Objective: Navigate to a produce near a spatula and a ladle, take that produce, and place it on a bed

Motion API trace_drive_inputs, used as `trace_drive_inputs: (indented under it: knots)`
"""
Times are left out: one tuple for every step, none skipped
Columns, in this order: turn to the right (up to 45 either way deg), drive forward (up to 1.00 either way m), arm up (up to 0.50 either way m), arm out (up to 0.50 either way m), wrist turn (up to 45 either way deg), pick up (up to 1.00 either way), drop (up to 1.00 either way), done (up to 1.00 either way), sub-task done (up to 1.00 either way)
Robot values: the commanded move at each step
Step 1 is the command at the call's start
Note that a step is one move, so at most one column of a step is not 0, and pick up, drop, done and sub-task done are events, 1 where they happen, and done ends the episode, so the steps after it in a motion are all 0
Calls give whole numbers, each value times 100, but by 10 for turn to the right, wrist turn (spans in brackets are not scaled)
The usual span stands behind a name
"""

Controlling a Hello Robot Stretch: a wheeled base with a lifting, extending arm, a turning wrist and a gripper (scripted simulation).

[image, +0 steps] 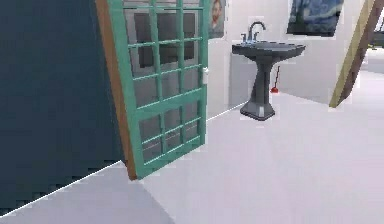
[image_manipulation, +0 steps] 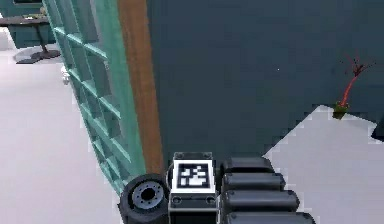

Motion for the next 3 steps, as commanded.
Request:
trace_drive_inputs:
  knots:
    - [0,35,0,0,0,0,0,0,0]
    - [450,0,0,0,0,0,0,0,0]
    - [30,0,0,0,0,0,0,0,0]
